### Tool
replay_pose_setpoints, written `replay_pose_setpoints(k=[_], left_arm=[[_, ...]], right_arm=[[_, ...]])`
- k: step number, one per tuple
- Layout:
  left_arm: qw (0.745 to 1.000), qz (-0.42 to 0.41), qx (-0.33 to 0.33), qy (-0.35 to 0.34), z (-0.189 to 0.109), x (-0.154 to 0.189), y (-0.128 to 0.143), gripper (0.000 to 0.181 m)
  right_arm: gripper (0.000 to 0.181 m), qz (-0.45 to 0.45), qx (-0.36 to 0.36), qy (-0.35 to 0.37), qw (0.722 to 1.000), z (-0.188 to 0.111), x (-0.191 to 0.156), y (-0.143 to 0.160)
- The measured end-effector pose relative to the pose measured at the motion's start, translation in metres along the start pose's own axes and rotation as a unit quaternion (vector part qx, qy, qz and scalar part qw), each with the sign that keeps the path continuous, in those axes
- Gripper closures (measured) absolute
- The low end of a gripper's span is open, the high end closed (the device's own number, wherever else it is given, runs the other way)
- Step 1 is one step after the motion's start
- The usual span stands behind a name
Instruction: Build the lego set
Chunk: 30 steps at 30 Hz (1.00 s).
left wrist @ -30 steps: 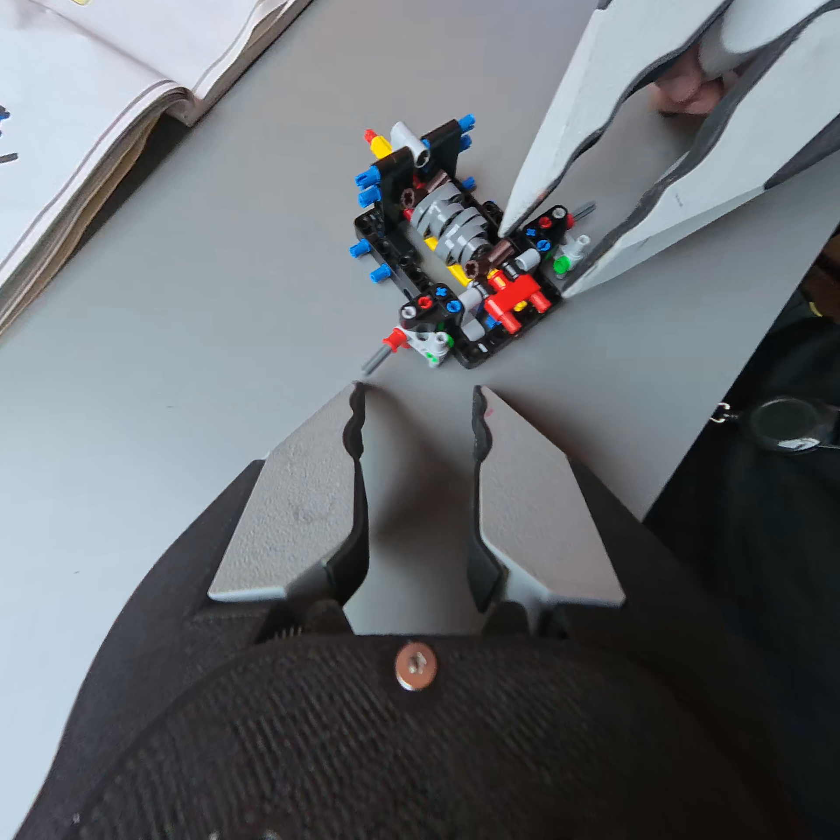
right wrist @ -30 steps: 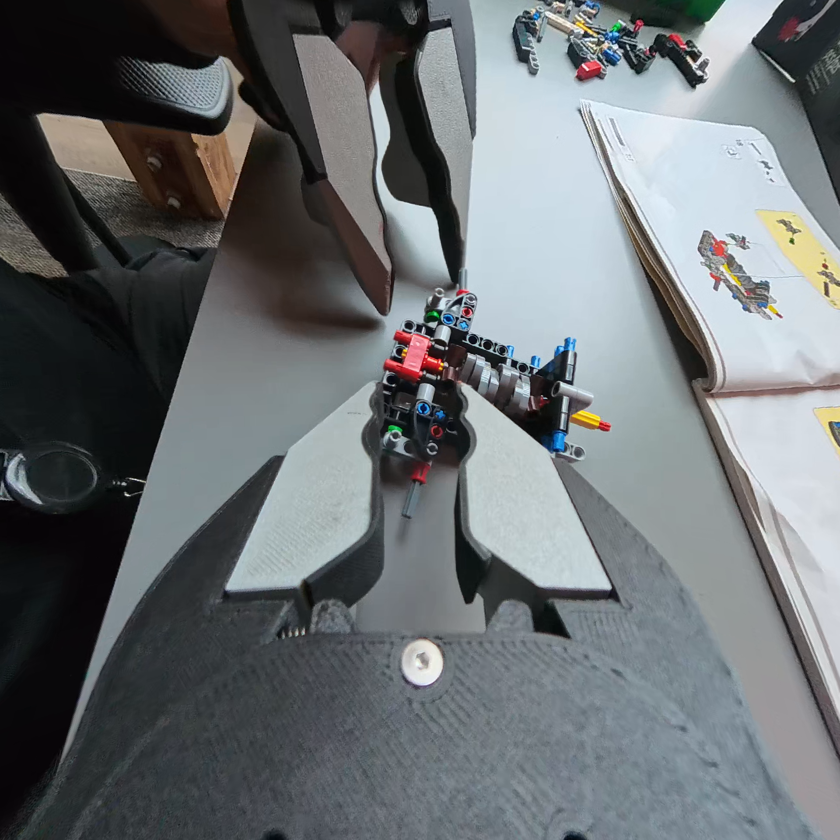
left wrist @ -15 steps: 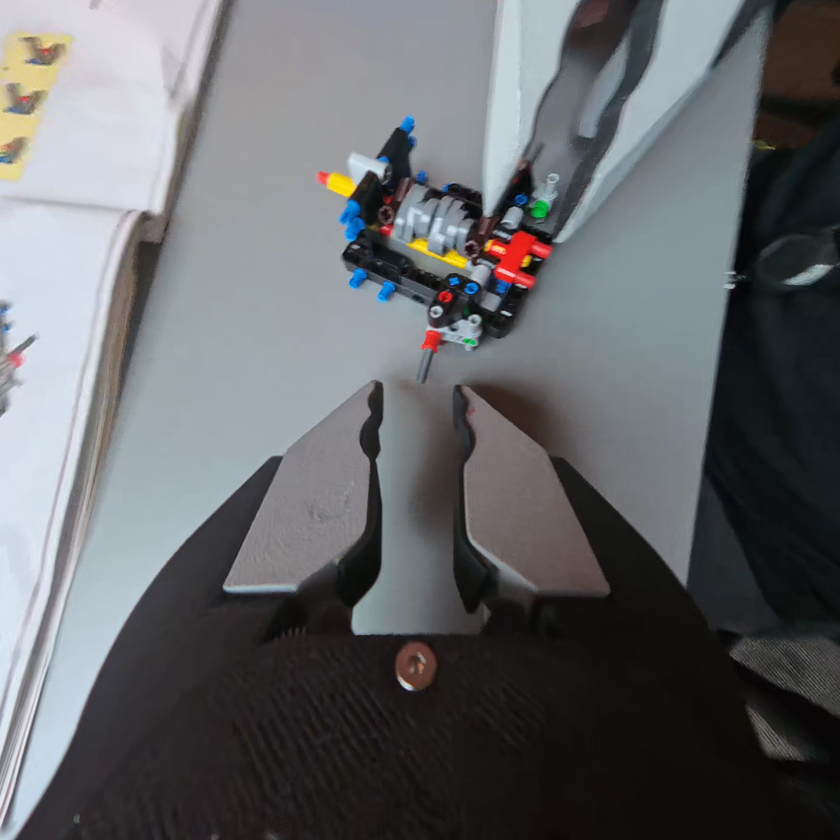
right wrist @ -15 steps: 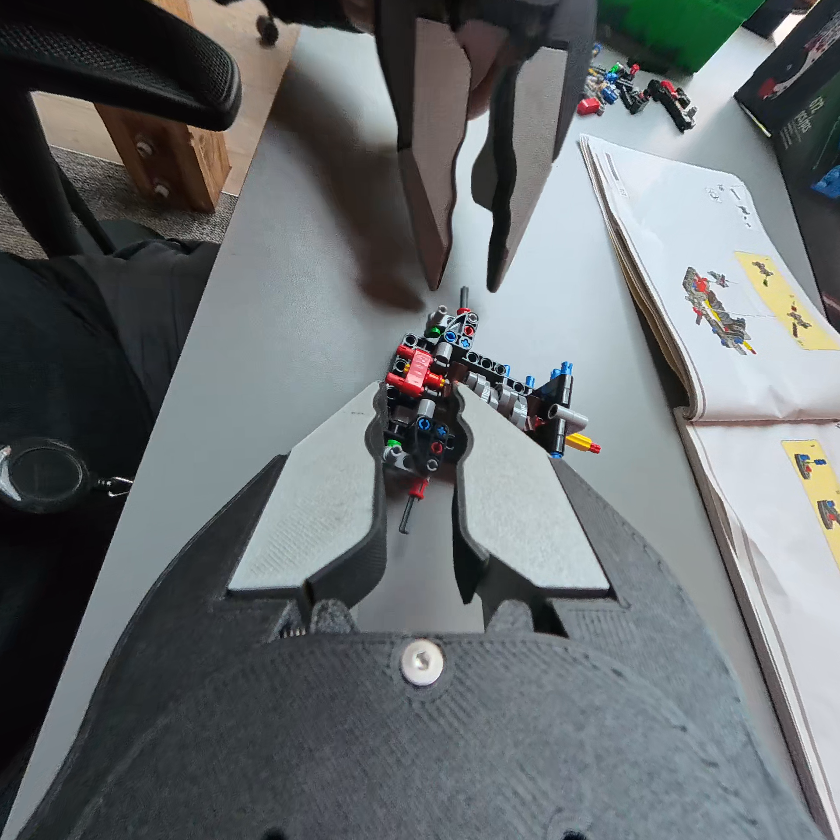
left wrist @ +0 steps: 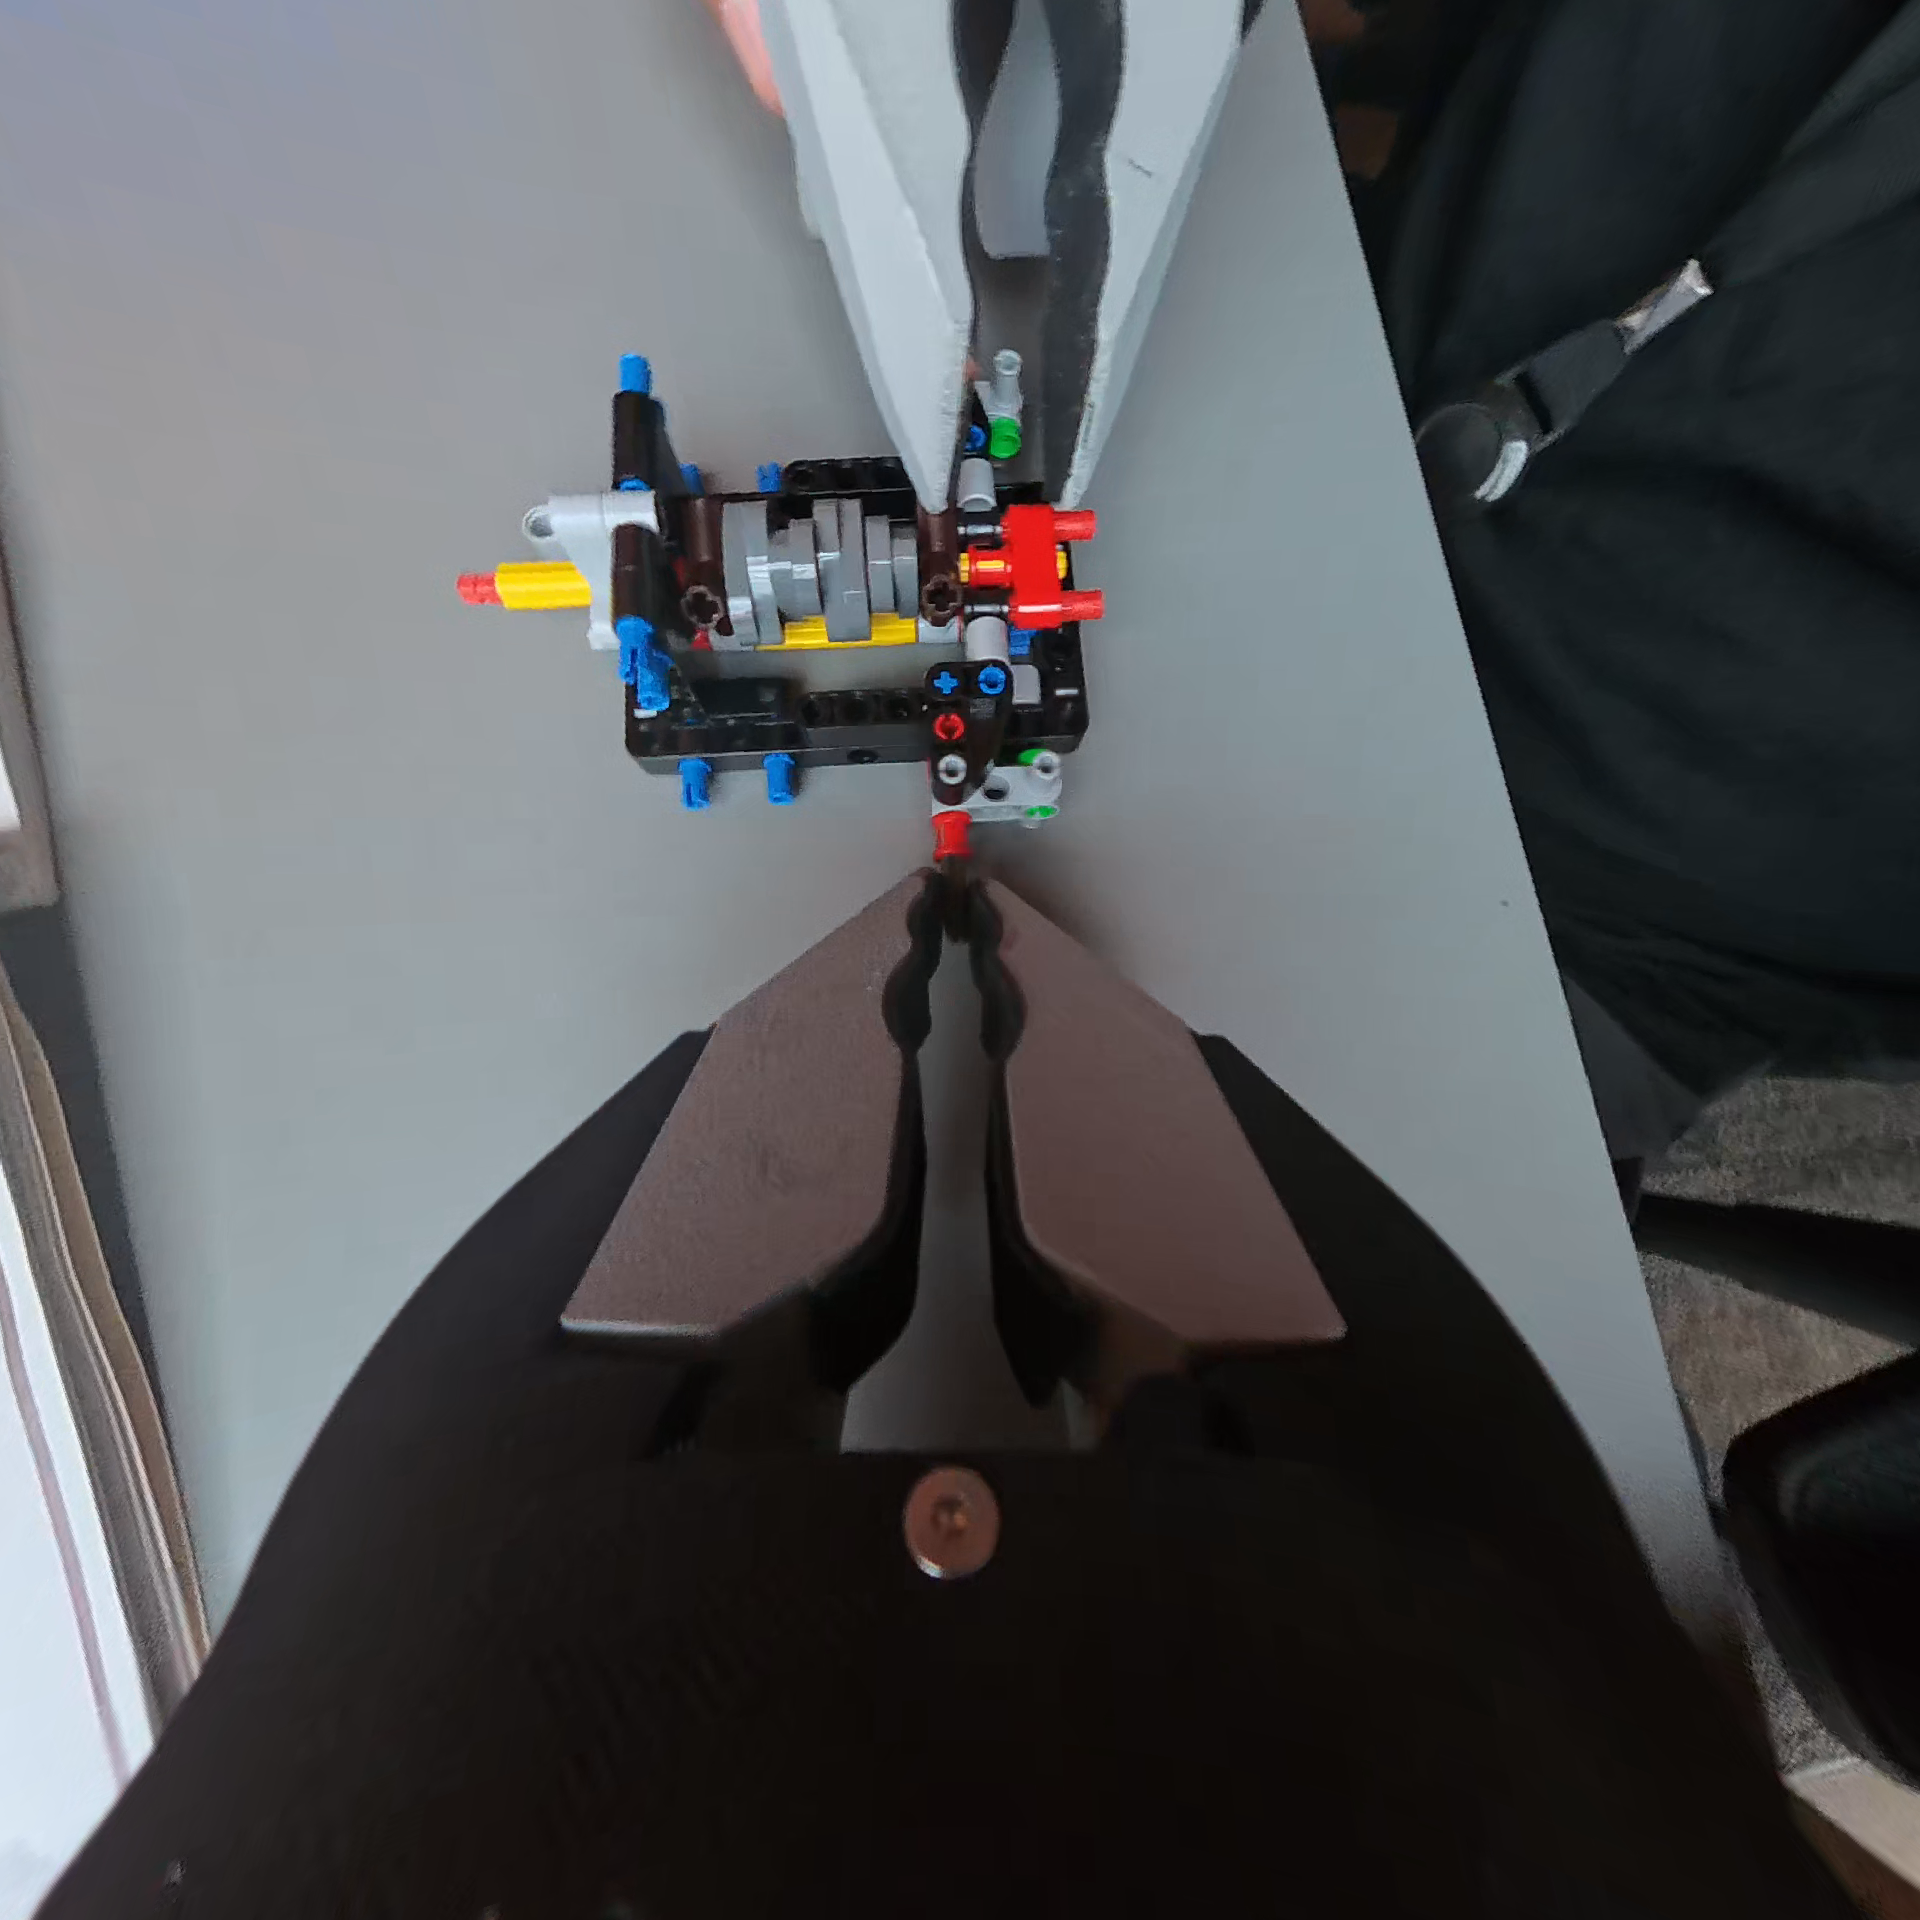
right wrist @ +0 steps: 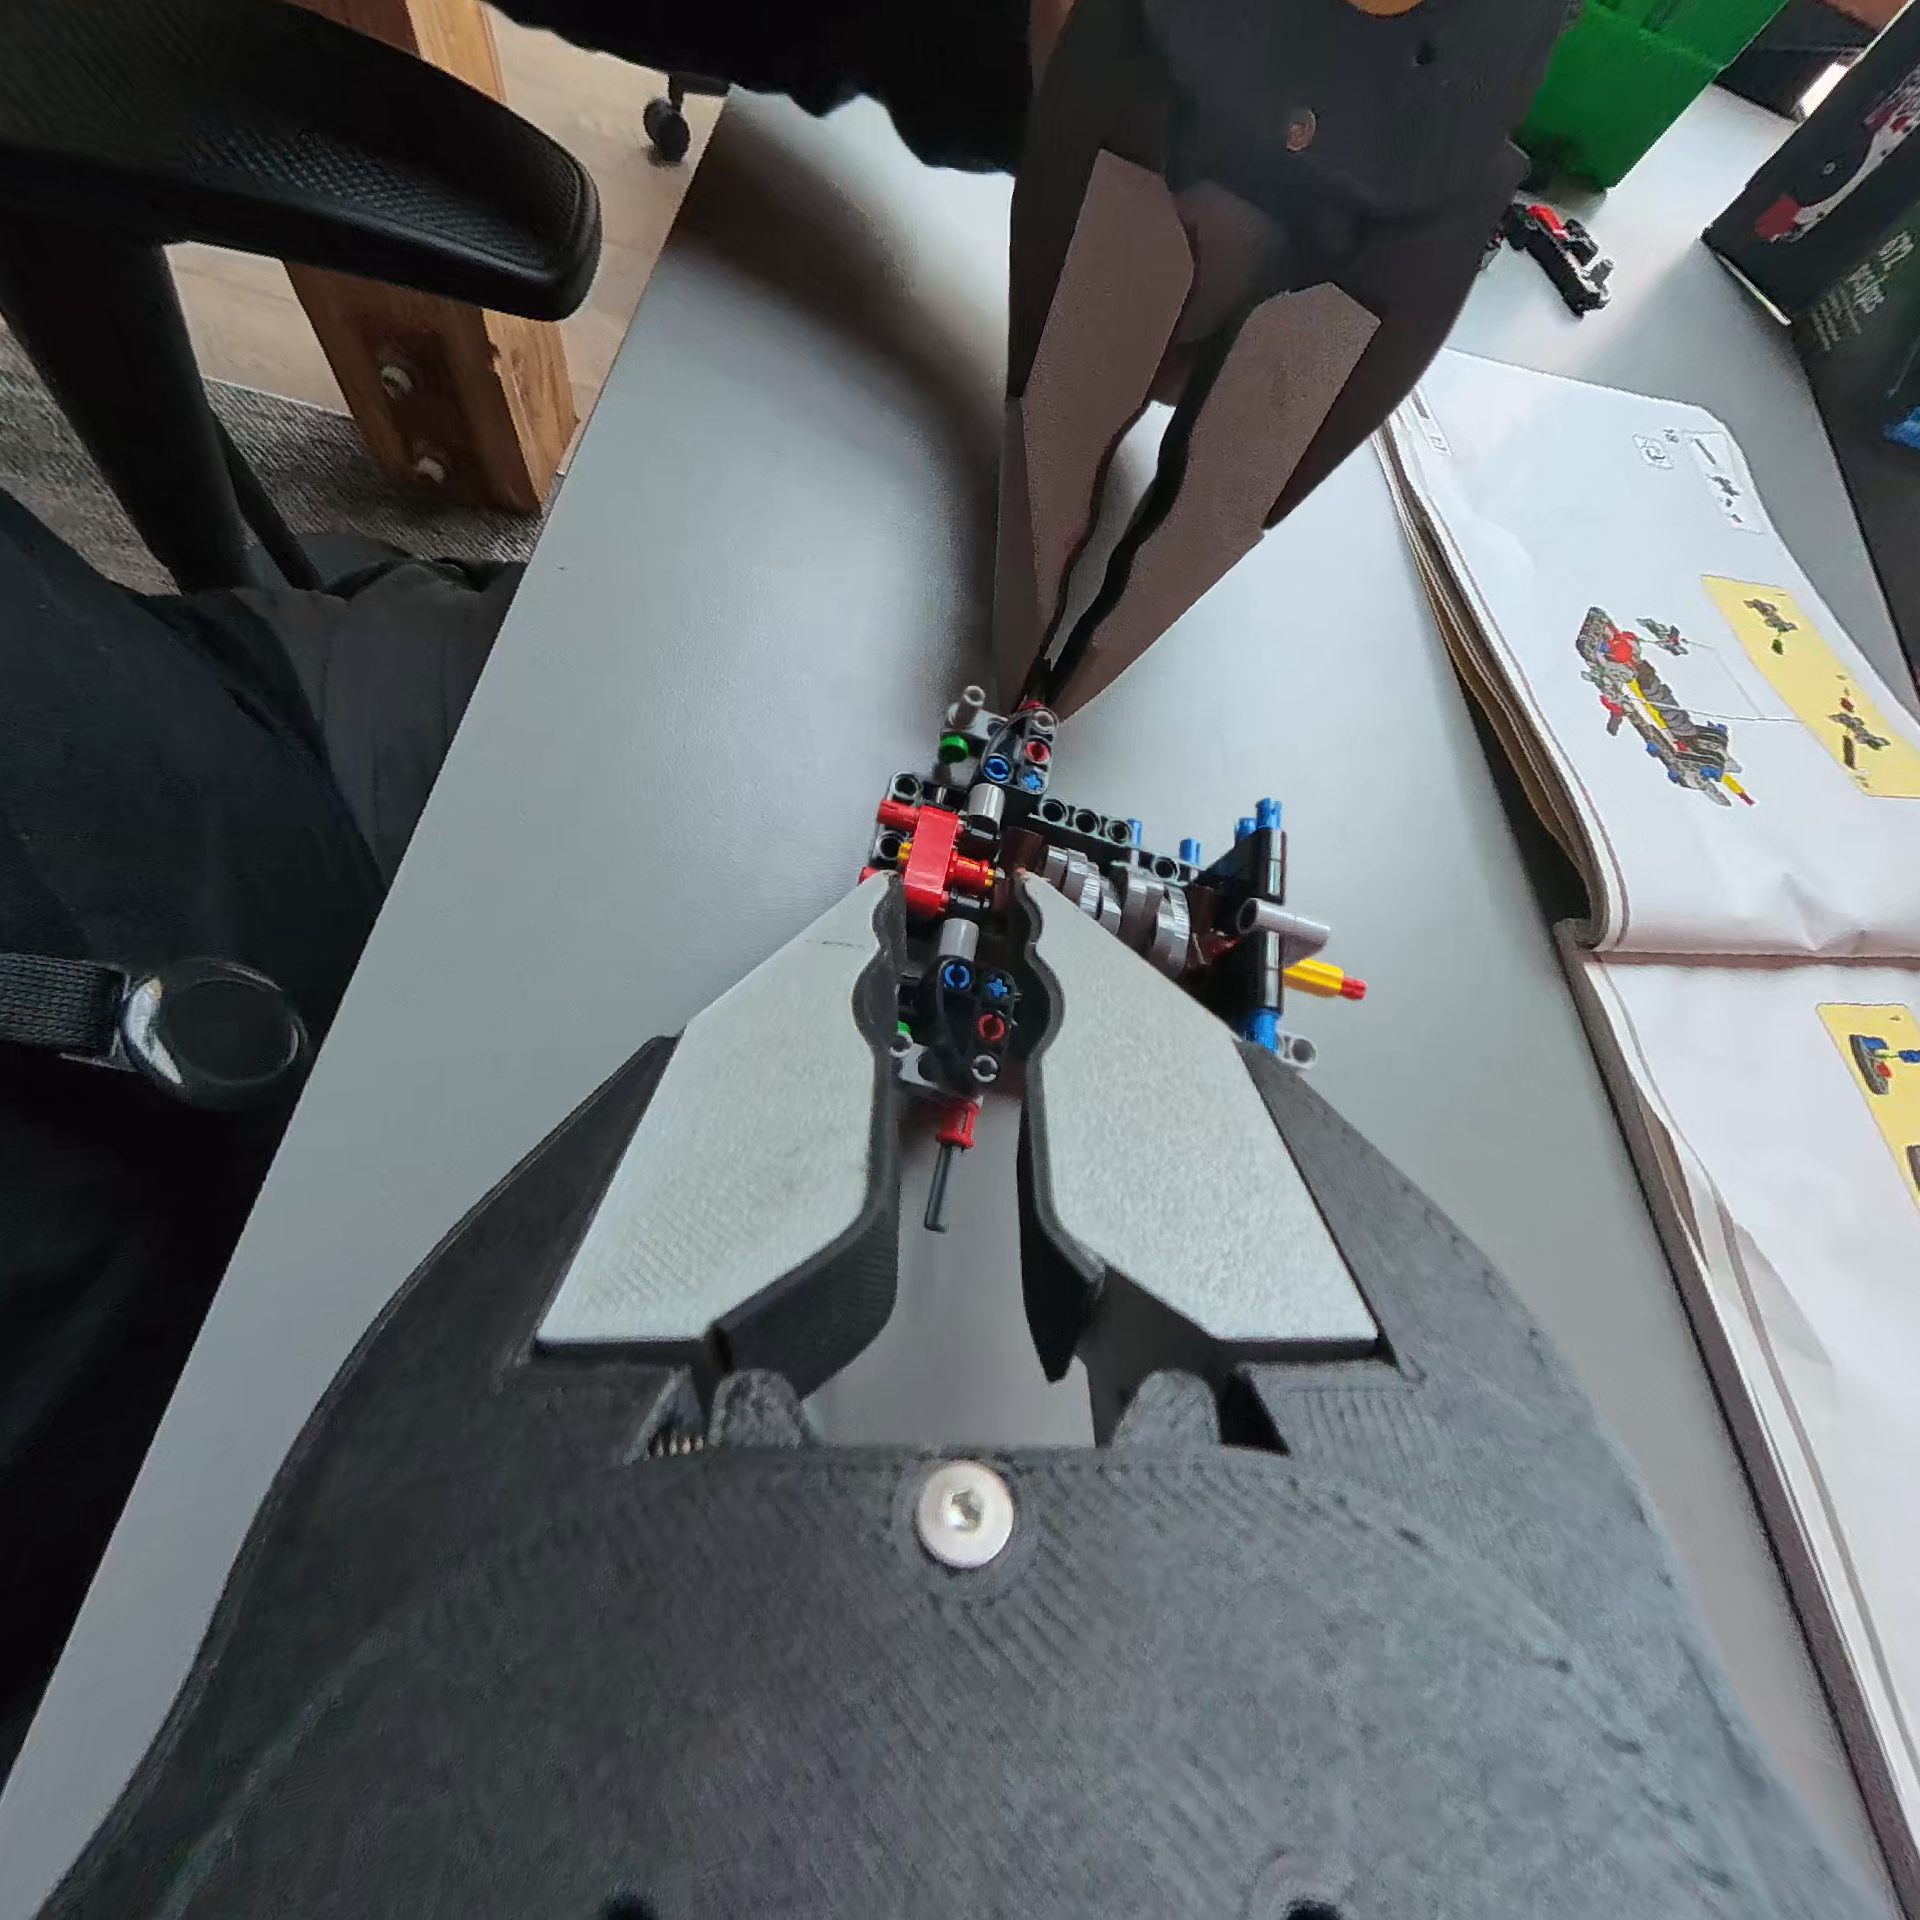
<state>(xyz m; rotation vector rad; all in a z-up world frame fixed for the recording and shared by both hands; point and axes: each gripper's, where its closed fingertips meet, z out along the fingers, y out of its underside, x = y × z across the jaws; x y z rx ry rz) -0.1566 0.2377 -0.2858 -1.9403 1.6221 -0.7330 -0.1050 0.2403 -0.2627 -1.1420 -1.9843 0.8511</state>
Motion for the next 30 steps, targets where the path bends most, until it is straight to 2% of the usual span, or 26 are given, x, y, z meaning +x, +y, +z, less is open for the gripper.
replay_pose_setpoints(k=[3, 4, 5, 9, 11, 14, 17, 21, 23, 26, 30], left_arm=[[0.999, 0.016, -0.018, 0.021, 0.003, 0.003, -0.002, 0.18], [1.0, 0.009, -0.021, 0.021, 0.003, 0.002, -0.003, 0.18], [0.999, -0.003, -0.022, 0.023, 0.004, 0.002, -0.004, 0.18], [1.0, -0.021, -0.021, -0.009, 0.005, 0.002, -0.001, 0.174], [0.999, -0.014, -0.018, -0.03, 0.005, 0.004, -0.001, 0.168], [0.998, -0.021, -0.004, -0.059, 0.003, 0.0, -0.004, 0.154], [0.998, -0.029, 0.021, -0.056, -0.001, 0.002, -0.011, 0.168], [0.997, -0.044, 0.003, -0.063, 0.007, -0.001, -0.006, 0.169], [0.996, -0.047, 0.003, -0.073, 0.011, -0.003, -0.007, 0.172], [0.995, -0.051, 0.004, -0.088, 0.014, -0.004, -0.008, 0.177], [0.988, -0.108, 0.001, -0.108, 0.013, -0.004, -0.008, 0.176]], right_arm=[[0.164, 0.01, 0.009, -0.006, 1.0, -0.004, -0.001, 0.0], [0.152, 0.018, 0.015, -0.005, 1.0, -0.007, 0.0, -0.001], [0.149, 0.029, 0.018, -0.007, 0.999, -0.011, 0.002, 0.0], [0.155, 0.06, 0.017, -0.001, 0.998, -0.045, 0.011, 0.019], [0.153, 0.085, -0.007, -0.023, 0.996, -0.053, 0.007, 0.035], [0.152, 0.094, -0.009, -0.029, 0.995, -0.051, 0.004, 0.04], [0.164, 0.081, -0.02, -0.03, 0.996, -0.041, 0.002, 0.039], [0.168, 0.058, -0.053, -0.031, 0.996, -0.03, 0.0, 0.047], [0.178, 0.056, -0.053, -0.029, 0.997, -0.027, 0.0, 0.046], [0.178, 0.053, -0.055, -0.027, 0.997, -0.026, 0.002, 0.046], [0.178, 0.055, -0.057, -0.024, 0.997, -0.026, 0.005, 0.047]])
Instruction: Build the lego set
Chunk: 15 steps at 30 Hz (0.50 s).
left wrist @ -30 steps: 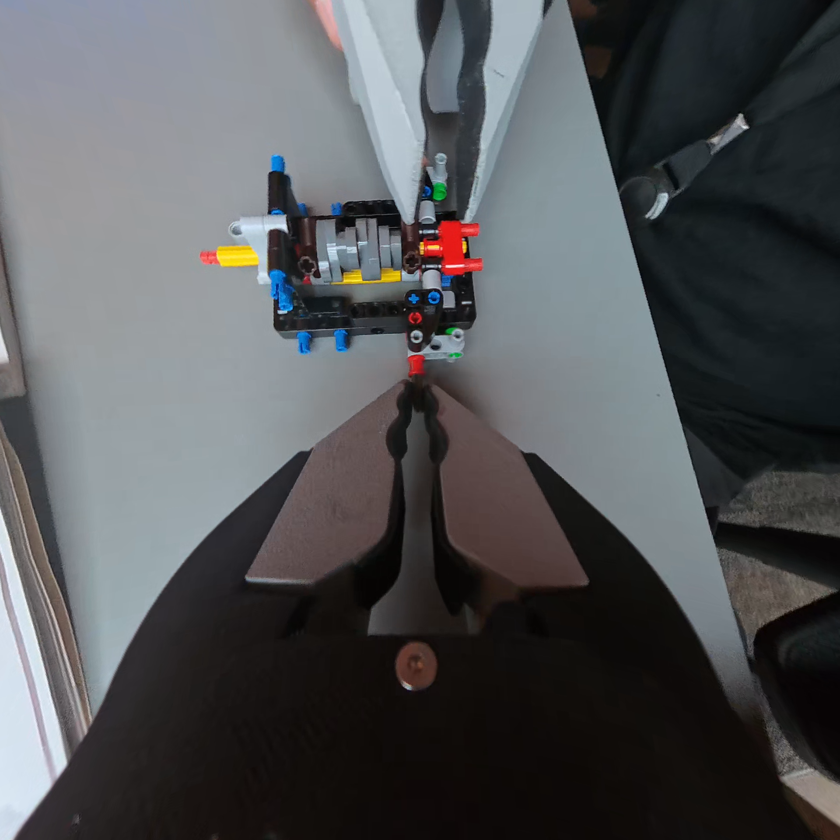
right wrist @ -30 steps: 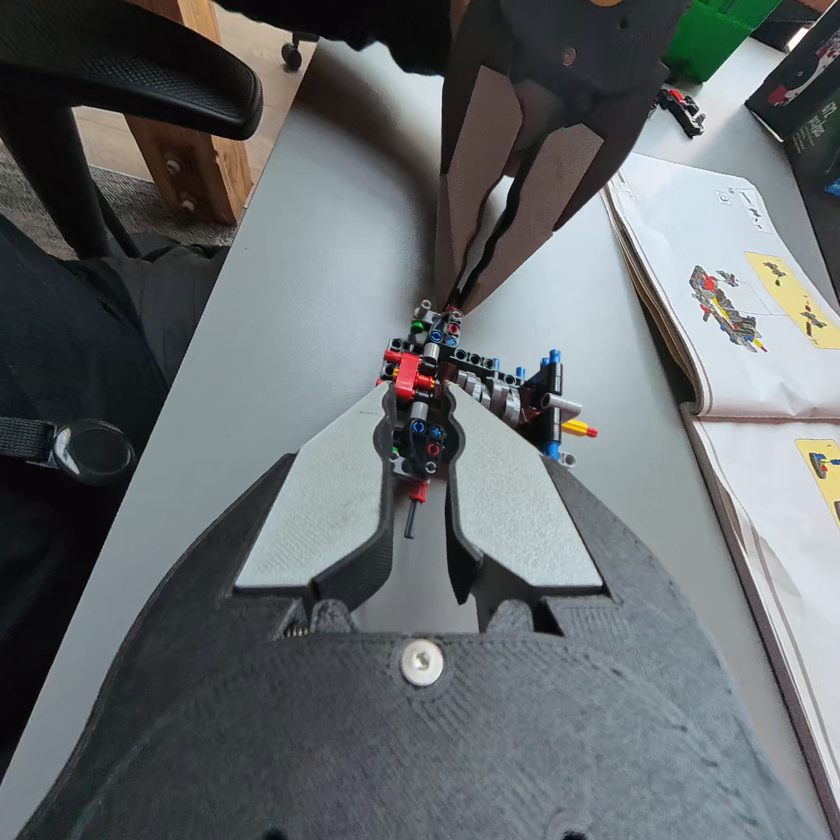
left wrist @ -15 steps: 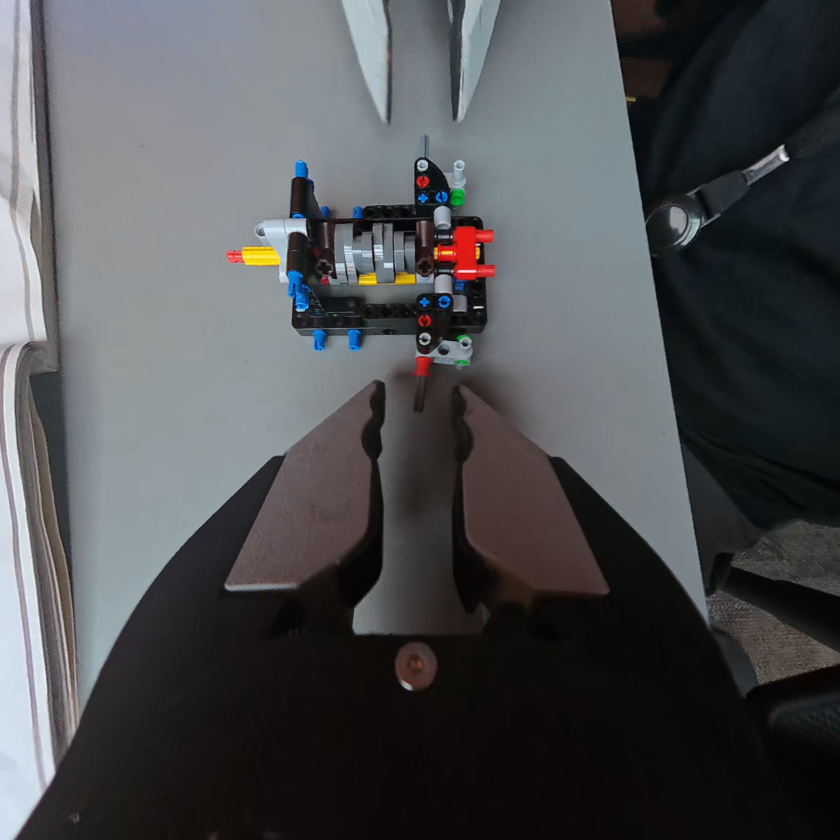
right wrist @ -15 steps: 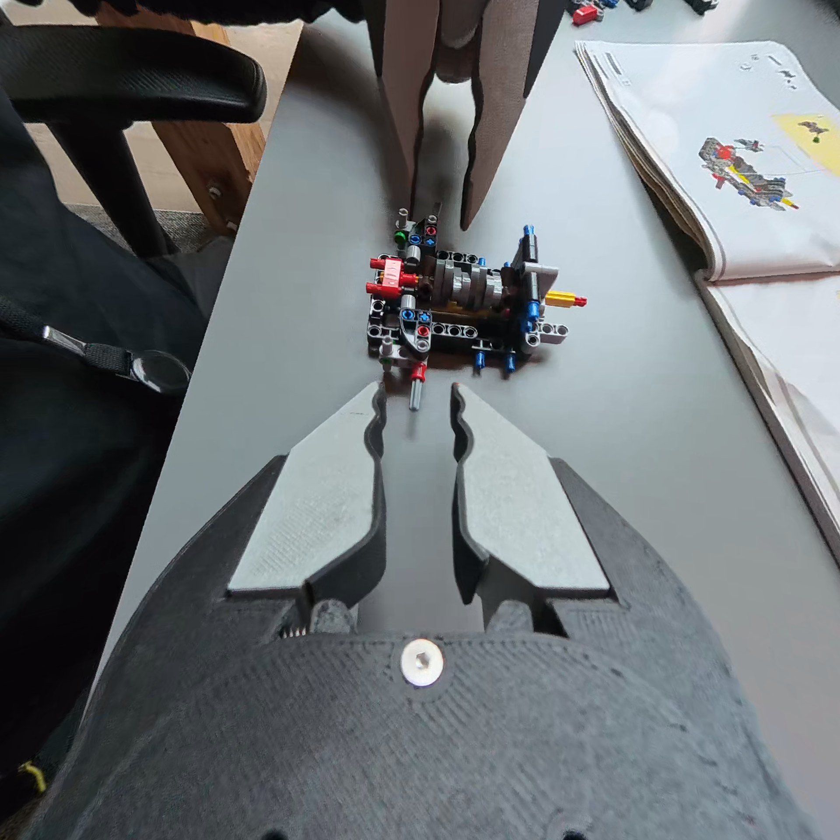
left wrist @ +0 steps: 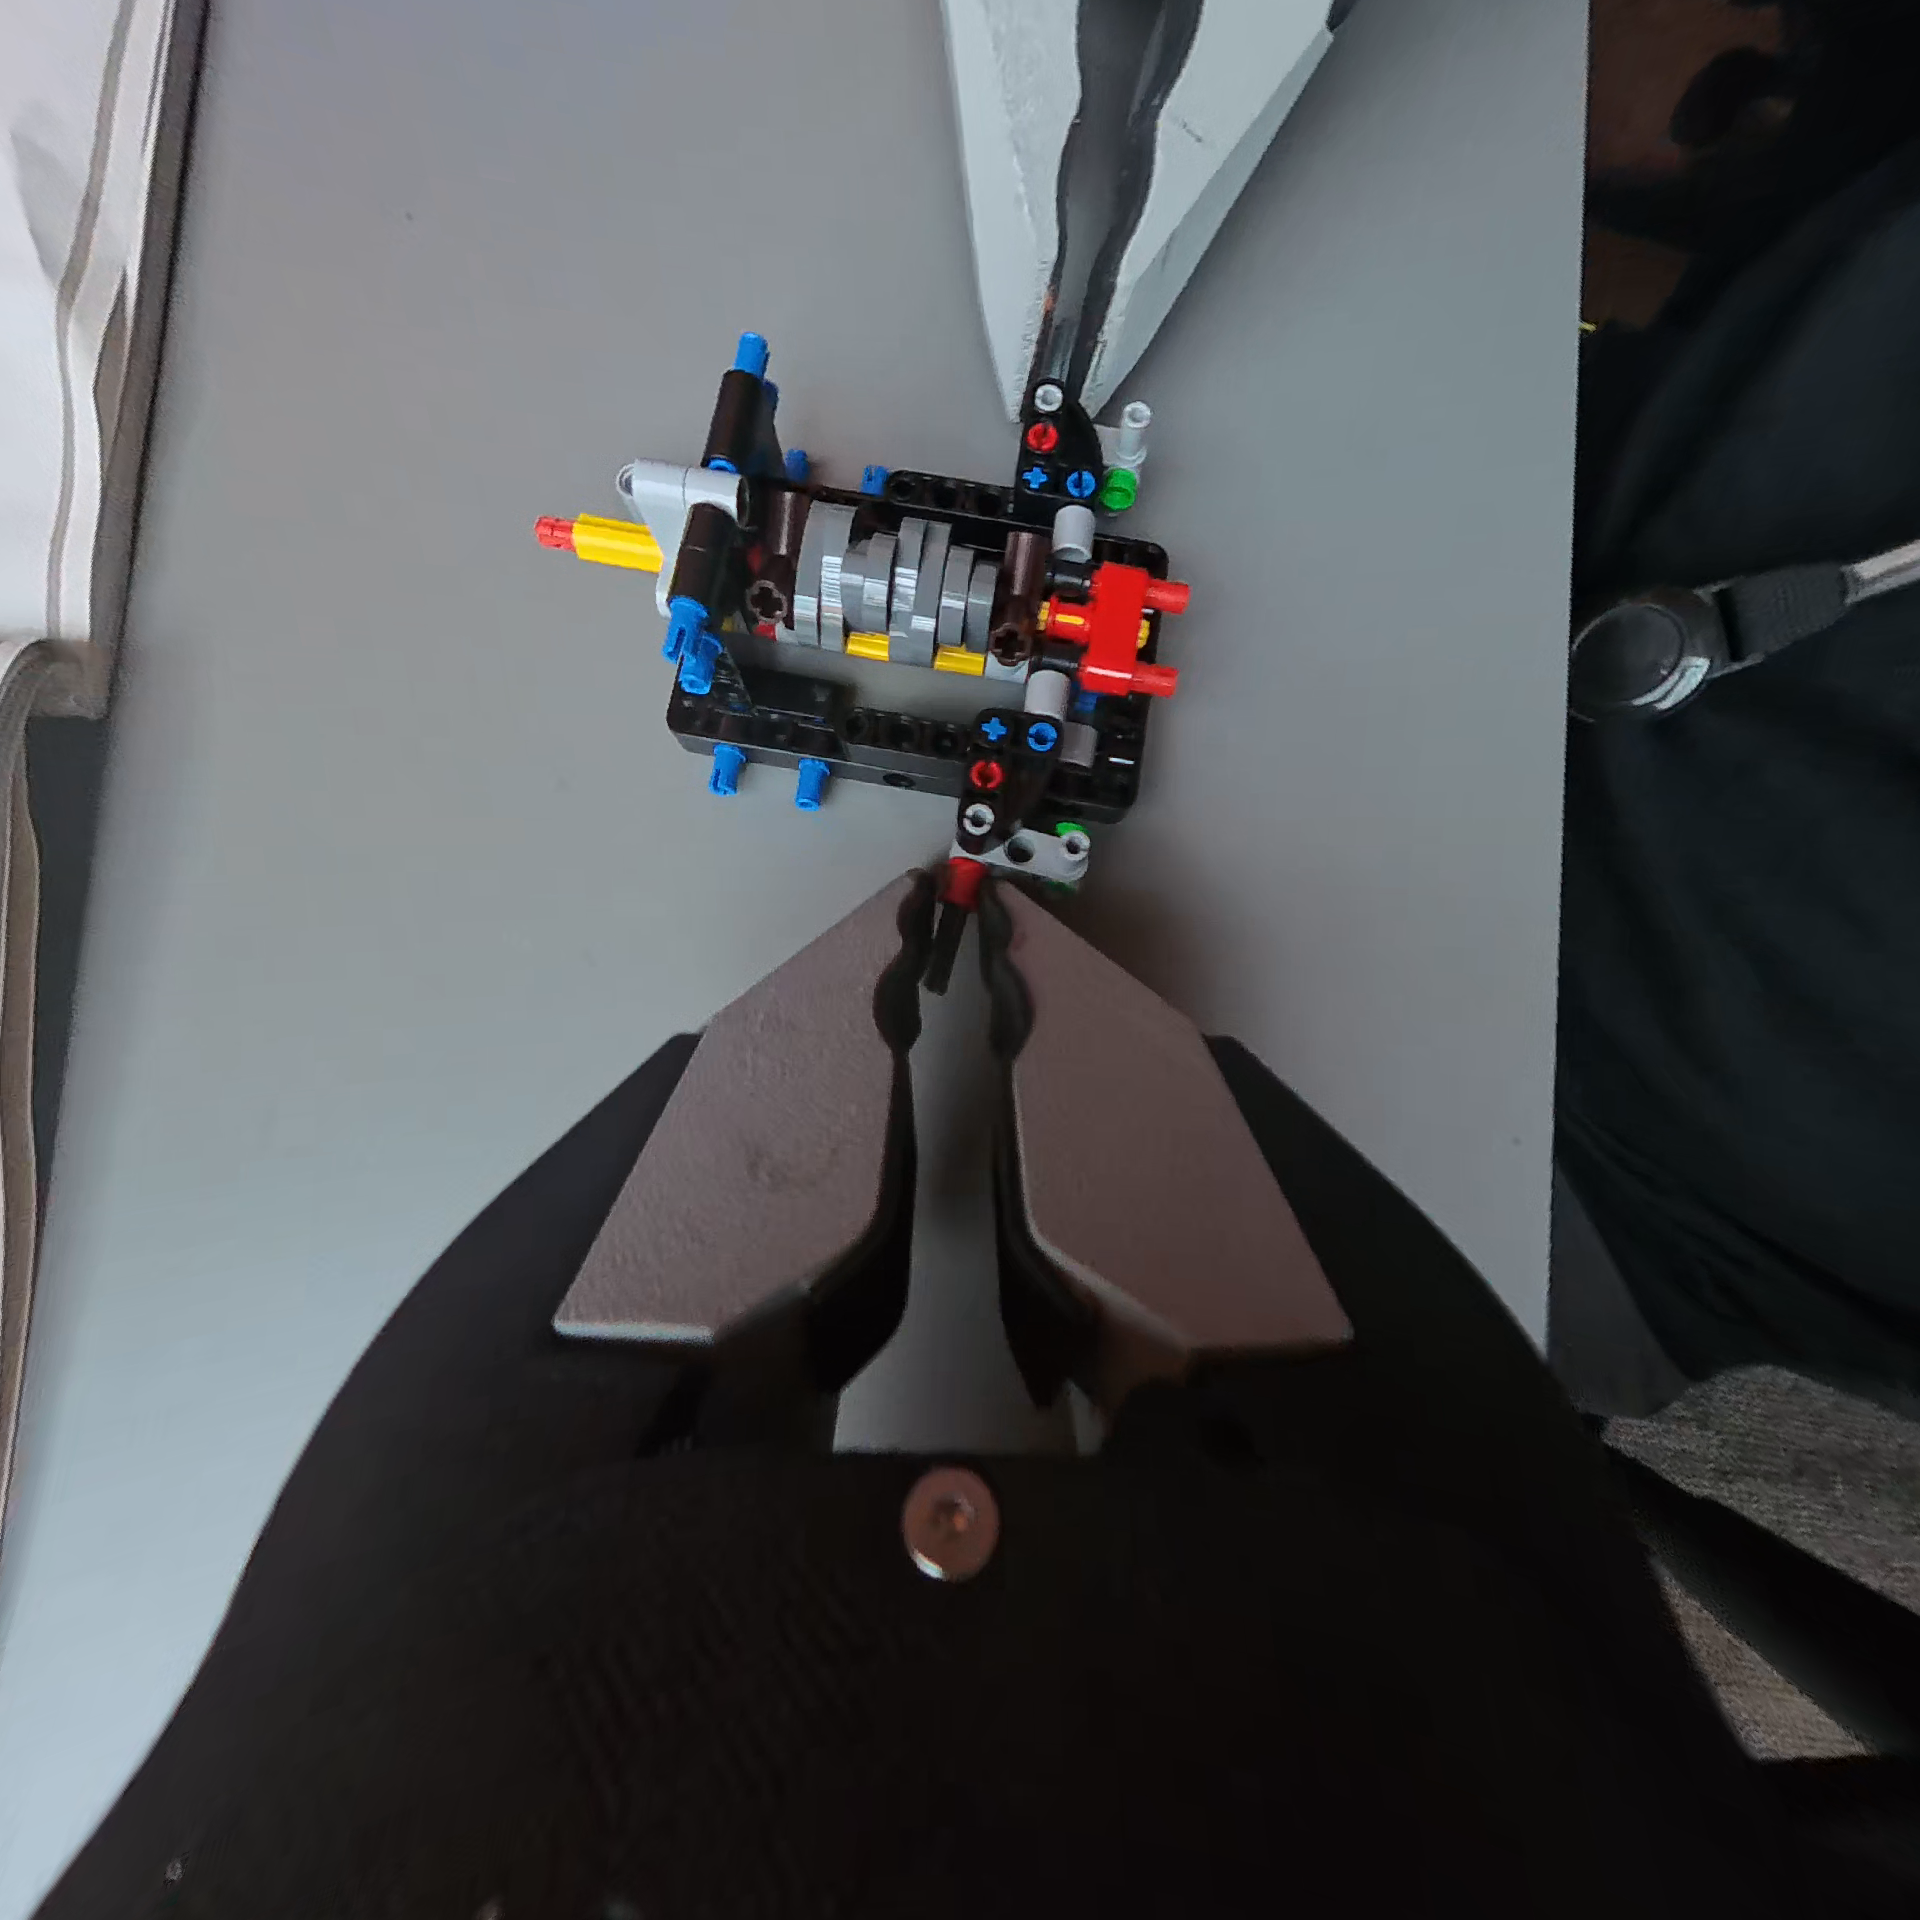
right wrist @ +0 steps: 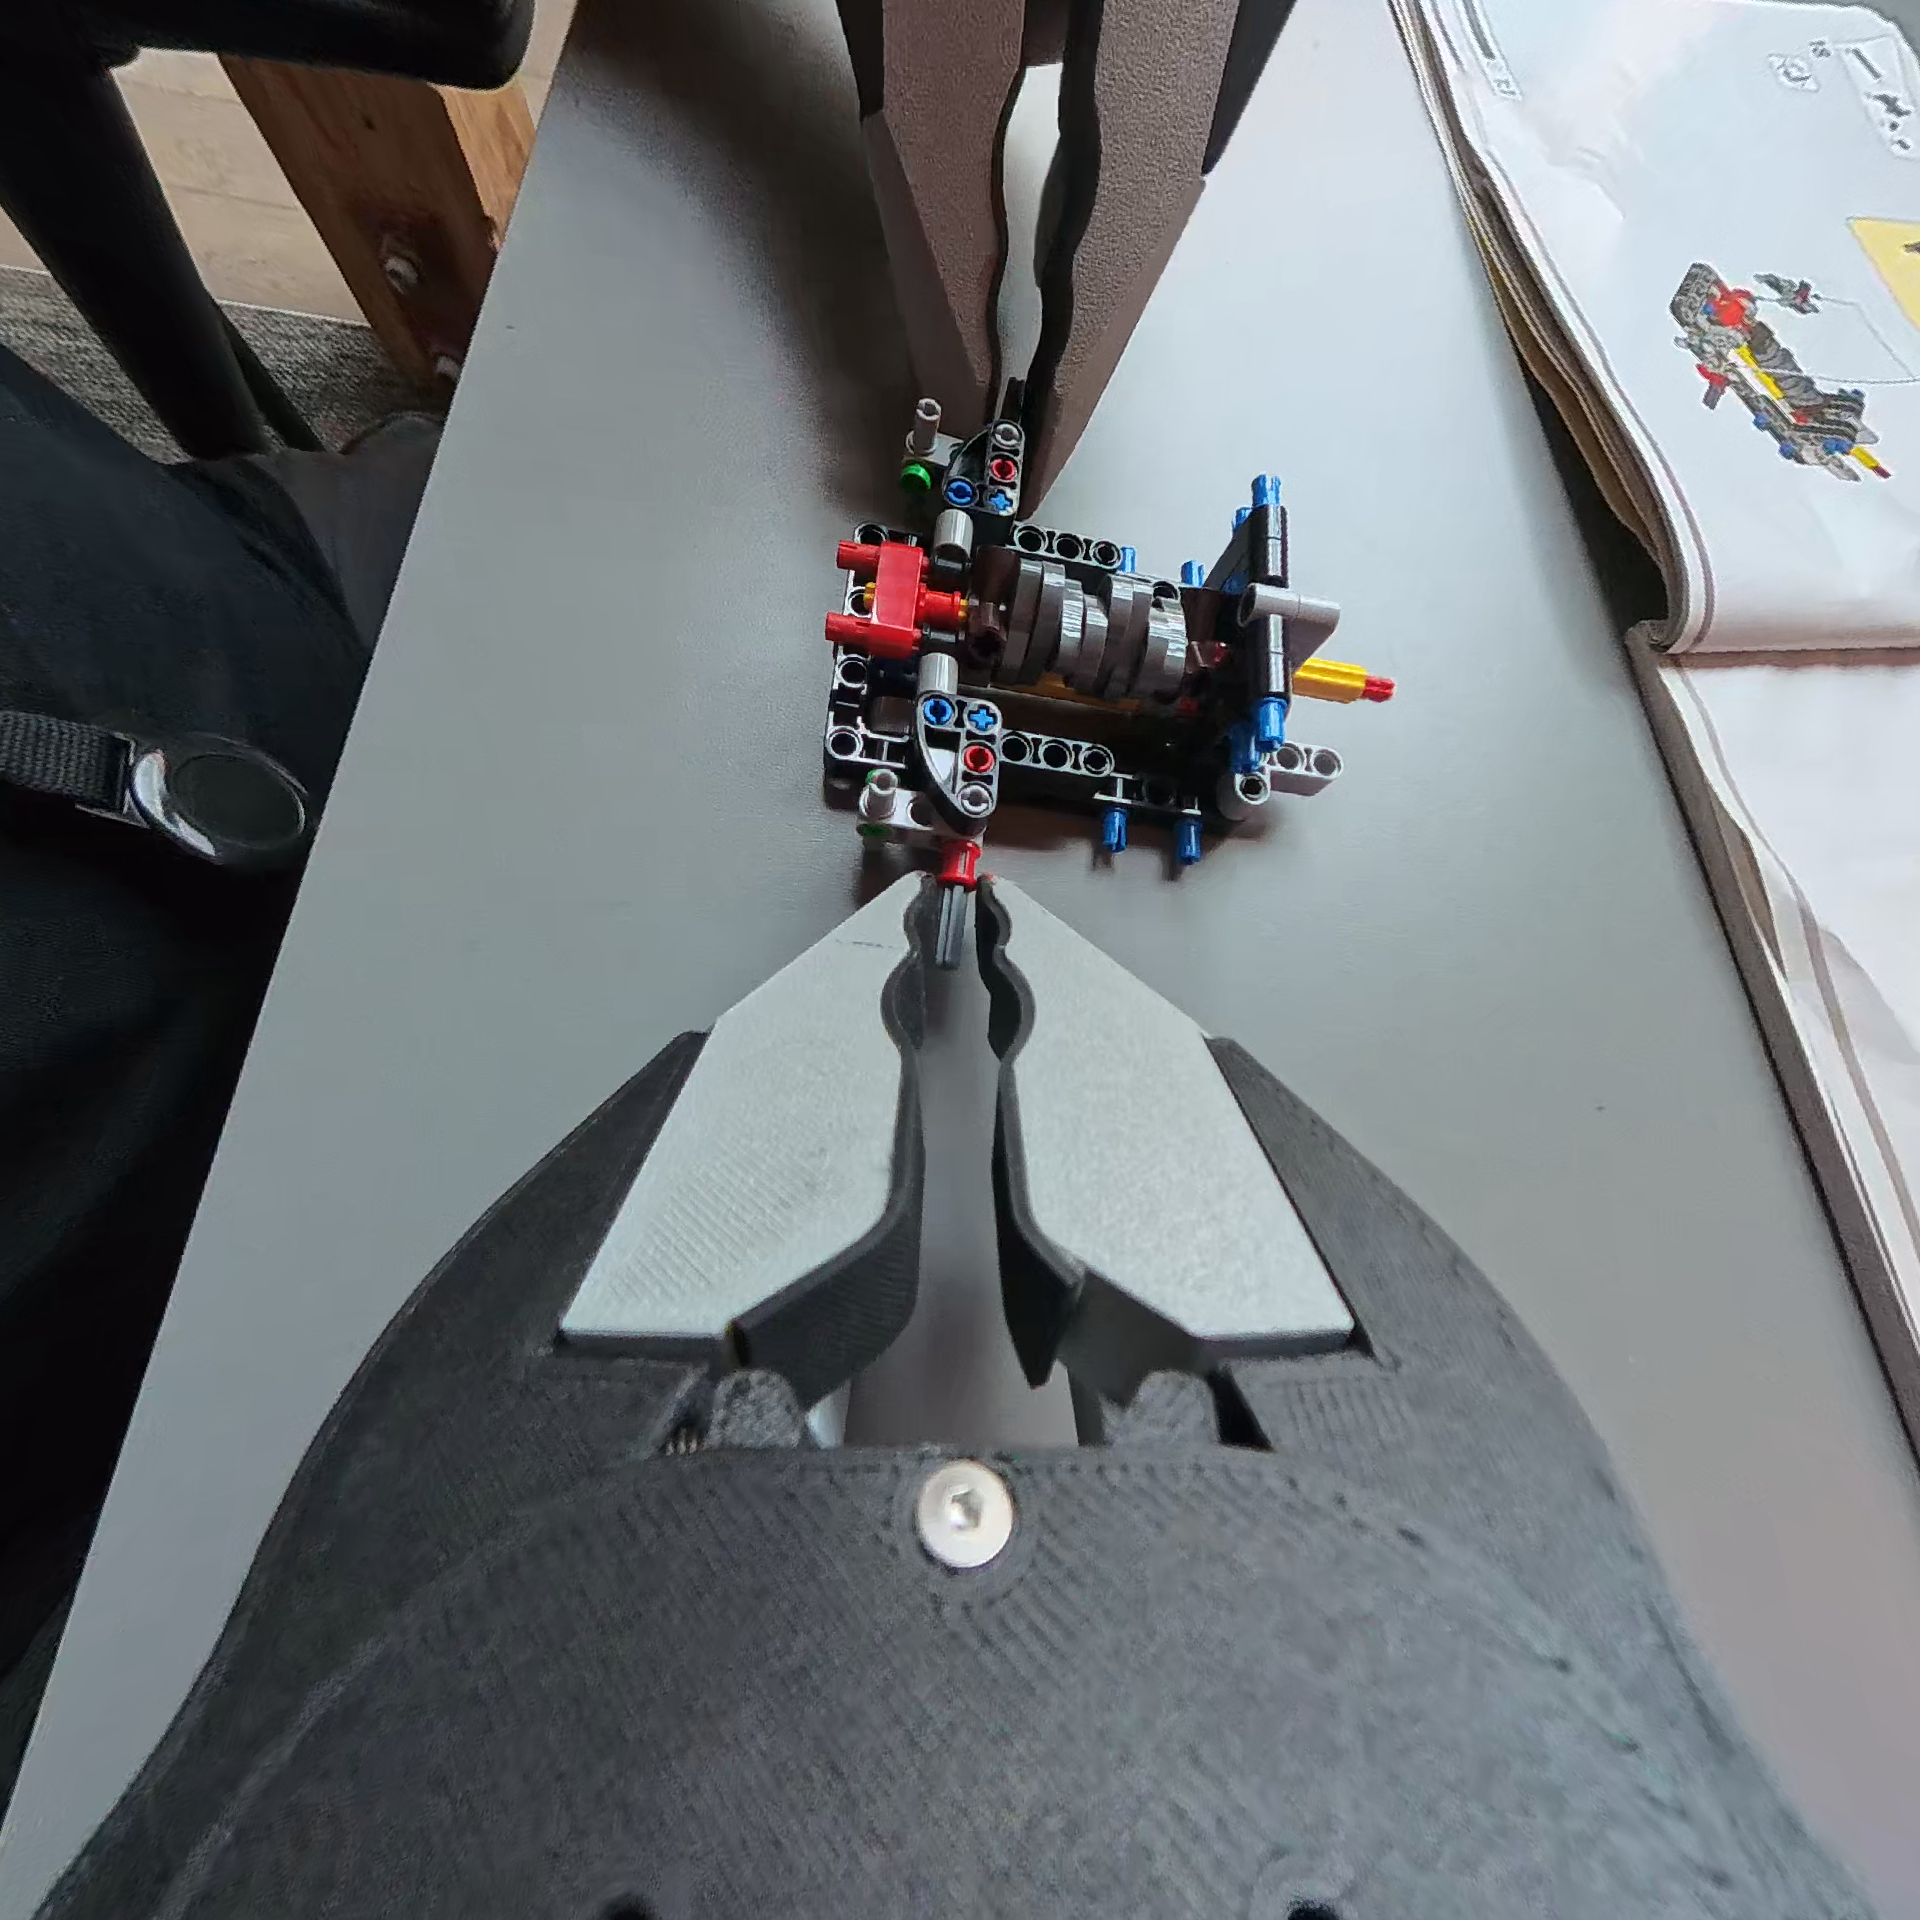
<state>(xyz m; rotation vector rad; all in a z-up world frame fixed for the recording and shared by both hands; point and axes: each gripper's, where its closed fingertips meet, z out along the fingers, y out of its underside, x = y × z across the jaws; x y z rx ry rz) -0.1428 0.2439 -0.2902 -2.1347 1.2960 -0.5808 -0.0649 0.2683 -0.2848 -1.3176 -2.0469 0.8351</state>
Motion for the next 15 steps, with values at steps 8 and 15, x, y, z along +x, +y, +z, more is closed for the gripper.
replay_pose_setpoints(k=[8, 15], left_arm=[[0.996, -0.042, -0.032, -0.071, -0.017, -0.012, 0.01, 0.139], [0.984, -0.037, -0.006, -0.177, -0.046, -0.086, -0.07, 0.131]], right_arm=[[0.159, 0.019, 0.004, 0.014, 1.0, -0.024, 0.012, 0.009], [0.123, 0.208, 0.032, 0.182, 0.961, -0.103, 0.12, 0.052]])
